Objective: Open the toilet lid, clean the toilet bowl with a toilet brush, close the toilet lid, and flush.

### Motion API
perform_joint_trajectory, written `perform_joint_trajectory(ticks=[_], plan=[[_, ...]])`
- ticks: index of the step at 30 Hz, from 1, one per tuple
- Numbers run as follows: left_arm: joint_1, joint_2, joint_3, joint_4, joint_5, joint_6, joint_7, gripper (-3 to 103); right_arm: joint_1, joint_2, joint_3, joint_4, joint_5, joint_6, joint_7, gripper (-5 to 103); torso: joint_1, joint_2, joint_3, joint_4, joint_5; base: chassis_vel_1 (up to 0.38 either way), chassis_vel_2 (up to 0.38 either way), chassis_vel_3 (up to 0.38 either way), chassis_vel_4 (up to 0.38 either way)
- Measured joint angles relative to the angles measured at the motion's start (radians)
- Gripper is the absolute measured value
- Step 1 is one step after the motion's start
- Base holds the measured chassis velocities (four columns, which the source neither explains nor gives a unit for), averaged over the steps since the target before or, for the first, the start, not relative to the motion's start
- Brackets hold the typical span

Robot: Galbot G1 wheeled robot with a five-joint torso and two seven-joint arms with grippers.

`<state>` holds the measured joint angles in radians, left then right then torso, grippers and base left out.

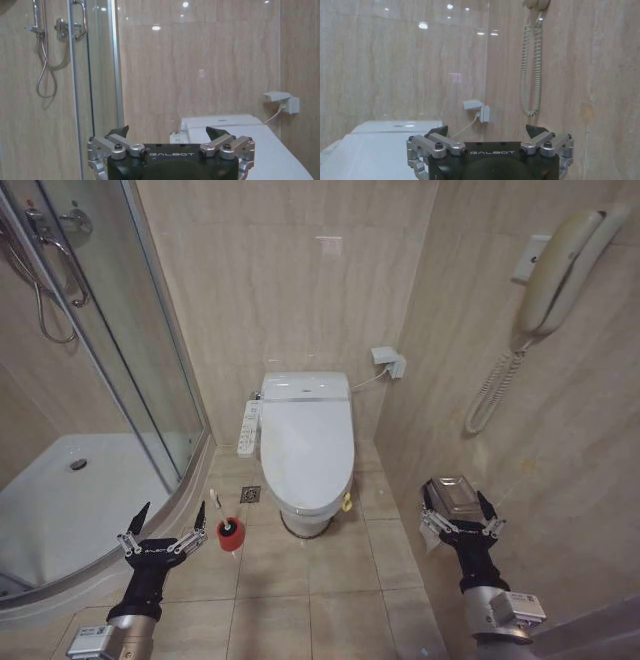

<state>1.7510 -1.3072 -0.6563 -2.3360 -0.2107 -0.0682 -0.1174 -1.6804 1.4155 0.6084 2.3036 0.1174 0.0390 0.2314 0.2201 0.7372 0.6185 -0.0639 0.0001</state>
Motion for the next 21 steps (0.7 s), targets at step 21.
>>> perform_joint_trajectory(ticks=[21], plan=[[0.000, 0.000, 0.000, 0.000, 0.000, 0.000, 0.000, 100, 0.000, 0.000, 0.000, 0.000, 0.000, 0.000, 0.000, 100, 0.000, 0.000, 0.000, 0.0000, 0.0000, 0.048, -0.057, -0.040, 0.055]])
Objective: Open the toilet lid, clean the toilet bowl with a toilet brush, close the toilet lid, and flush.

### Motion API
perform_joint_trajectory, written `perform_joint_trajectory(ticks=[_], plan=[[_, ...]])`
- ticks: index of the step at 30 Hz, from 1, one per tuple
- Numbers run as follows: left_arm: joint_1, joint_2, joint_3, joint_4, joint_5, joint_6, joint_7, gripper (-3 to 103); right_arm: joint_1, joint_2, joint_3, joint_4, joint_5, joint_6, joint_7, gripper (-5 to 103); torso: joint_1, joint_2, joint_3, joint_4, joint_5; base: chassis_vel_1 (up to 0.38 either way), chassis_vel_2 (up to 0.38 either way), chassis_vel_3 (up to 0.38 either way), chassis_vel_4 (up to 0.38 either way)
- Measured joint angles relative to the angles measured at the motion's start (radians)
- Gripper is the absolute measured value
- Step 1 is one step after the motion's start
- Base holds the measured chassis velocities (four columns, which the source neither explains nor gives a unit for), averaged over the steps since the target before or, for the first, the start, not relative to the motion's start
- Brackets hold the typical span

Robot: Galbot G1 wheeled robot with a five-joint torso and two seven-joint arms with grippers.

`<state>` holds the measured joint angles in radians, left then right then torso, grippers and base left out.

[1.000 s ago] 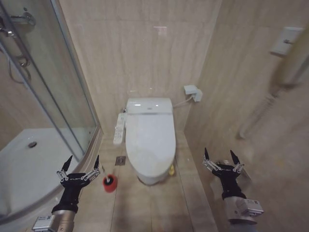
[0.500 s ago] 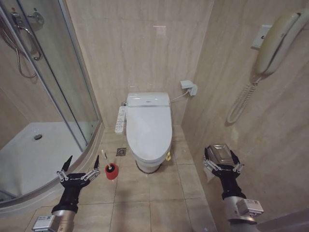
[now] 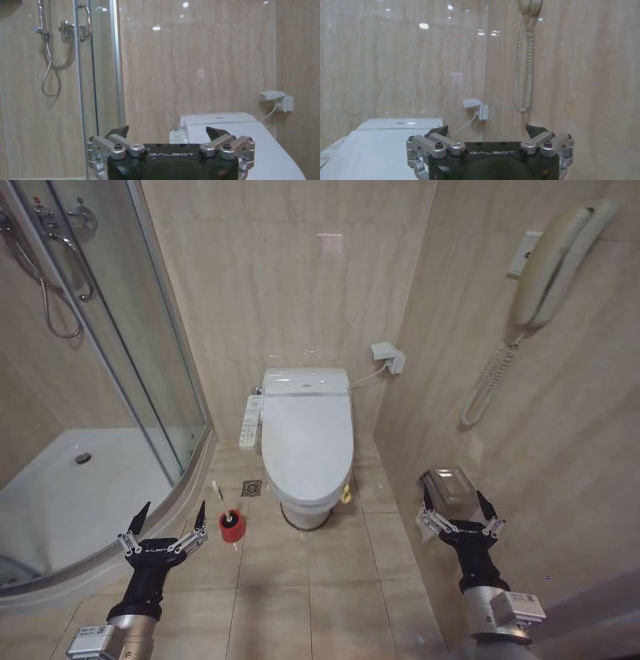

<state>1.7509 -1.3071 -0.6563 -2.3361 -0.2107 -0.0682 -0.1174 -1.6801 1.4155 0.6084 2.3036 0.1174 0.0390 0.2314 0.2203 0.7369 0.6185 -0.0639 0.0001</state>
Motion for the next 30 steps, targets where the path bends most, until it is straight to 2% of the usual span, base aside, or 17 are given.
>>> perform_joint_trajectory(ticks=[8, 30], plan=[[0.000, 0.000, 0.000, 0.000, 0.000, 0.000, 0.000, 100, 0.000, 0.000, 0.000, 0.000, 0.000, 0.000, 0.000, 100, 0.000, 0.000, 0.000, -0.0001, -0.0002, 0.150, -0.137, -0.137, 0.120], [0.000, 0.000, 0.000, 0.000, 0.000, 0.000, 0.000, 100, 0.000, 0.000, 0.000, 0.000, 0.000, 0.000, 0.000, 100, 0.000, 0.000, 0.000, 0.0000, -0.0001, -0.007, 0.005, 0.008, -0.008]])
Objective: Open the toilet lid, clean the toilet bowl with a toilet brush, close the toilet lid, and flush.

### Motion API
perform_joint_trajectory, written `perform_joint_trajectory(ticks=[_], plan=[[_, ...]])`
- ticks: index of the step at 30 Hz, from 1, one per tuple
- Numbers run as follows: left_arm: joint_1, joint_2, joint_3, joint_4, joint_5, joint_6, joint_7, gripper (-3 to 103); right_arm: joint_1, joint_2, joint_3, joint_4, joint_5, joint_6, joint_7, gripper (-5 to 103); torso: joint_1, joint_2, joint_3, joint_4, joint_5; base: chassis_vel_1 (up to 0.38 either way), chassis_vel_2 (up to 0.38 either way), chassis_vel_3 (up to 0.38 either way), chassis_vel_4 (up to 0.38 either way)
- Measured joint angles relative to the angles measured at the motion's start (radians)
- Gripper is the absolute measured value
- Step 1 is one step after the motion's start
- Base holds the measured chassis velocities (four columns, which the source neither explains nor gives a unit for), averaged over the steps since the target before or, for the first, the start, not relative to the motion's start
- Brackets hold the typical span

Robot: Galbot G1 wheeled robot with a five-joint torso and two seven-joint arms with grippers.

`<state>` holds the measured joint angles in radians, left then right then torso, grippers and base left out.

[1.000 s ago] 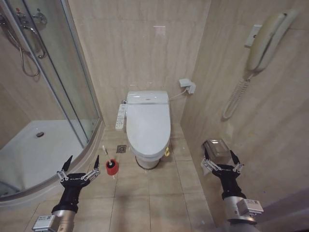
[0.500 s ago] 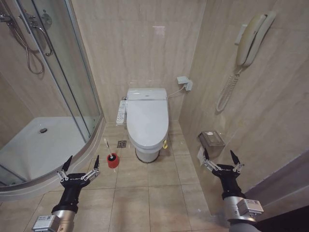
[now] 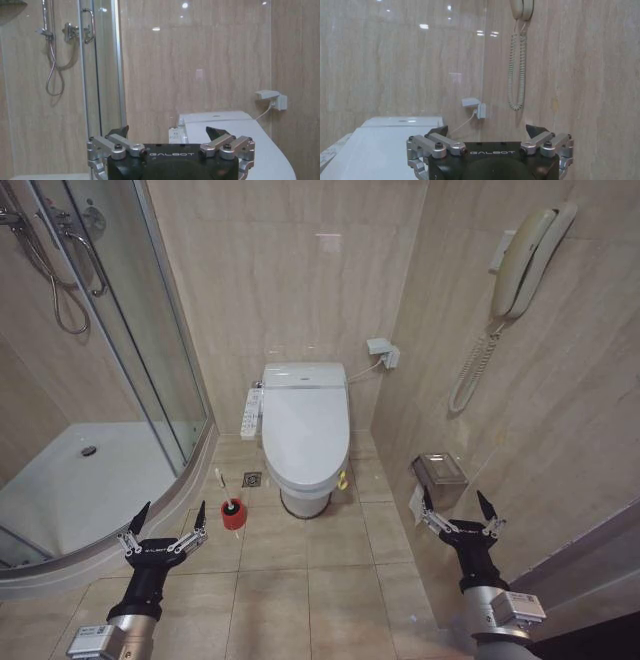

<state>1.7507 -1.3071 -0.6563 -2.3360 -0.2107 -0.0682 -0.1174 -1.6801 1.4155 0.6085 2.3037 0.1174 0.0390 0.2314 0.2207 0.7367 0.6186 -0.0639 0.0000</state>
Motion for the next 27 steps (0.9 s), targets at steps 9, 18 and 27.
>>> perform_joint_trajectory(ticks=[9, 18, 27], plan=[[0.000, 0.000, 0.000, 0.000, 0.000, 0.000, 0.000, 100, 0.000, 0.000, 0.000, 0.000, 0.000, 0.000, 0.000, 100, 0.000, 0.000, 0.000, 0.0000, 0.0000, 0.000, 0.000, 0.000, 0.000], [0.000, 0.000, 0.000, 0.000, 0.000, 0.000, 0.000, 100, 0.000, 0.000, 0.000, 0.000, 0.000, 0.000, 0.000, 100, 0.000, 0.000, 0.000, 0.0000, 0.0000, 0.000, 0.000, 0.000, 0.000], [0.000, 0.000, 0.000, 0.000, 0.000, 0.000, 0.000, 100, 0.000, 0.000, 0.000, 0.000, 0.000, 0.000, 0.000, 100, 0.000, 0.000, 0.000, 0.0000, 0.0000, 0.000, 0.000, 0.000, 0.000]])
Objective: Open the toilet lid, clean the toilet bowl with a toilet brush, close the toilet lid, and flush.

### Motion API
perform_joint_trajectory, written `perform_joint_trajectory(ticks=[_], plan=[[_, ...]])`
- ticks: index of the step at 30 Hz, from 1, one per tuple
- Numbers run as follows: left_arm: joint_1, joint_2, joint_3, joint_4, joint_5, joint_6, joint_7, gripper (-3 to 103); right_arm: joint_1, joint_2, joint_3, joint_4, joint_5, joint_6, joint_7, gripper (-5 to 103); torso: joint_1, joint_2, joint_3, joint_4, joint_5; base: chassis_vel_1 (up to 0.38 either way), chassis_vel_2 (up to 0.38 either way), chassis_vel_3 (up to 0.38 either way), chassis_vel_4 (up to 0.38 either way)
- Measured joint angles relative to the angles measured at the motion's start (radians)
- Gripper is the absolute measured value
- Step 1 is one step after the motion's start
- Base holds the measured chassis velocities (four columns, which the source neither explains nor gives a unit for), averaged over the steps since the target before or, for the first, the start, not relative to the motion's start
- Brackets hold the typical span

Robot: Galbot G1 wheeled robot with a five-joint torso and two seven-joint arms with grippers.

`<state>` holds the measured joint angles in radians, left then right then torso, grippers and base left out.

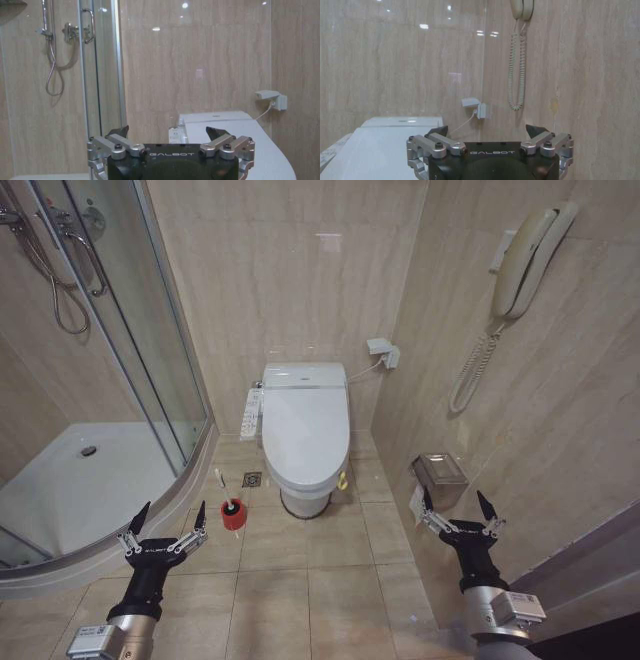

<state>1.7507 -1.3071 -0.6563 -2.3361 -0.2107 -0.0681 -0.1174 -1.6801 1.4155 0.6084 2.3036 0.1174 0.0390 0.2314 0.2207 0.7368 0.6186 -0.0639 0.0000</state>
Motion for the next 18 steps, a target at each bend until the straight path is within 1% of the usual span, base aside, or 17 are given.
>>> perform_joint_trajectory(ticks=[18], plan=[[0.000, 0.000, 0.000, 0.000, 0.000, 0.000, 0.000, 100, 0.000, 0.000, 0.000, 0.000, 0.000, 0.000, 0.000, 100, 0.000, 0.000, 0.000, 0.0000, 0.0000, 0.000, 0.000, 0.000, 0.000]])
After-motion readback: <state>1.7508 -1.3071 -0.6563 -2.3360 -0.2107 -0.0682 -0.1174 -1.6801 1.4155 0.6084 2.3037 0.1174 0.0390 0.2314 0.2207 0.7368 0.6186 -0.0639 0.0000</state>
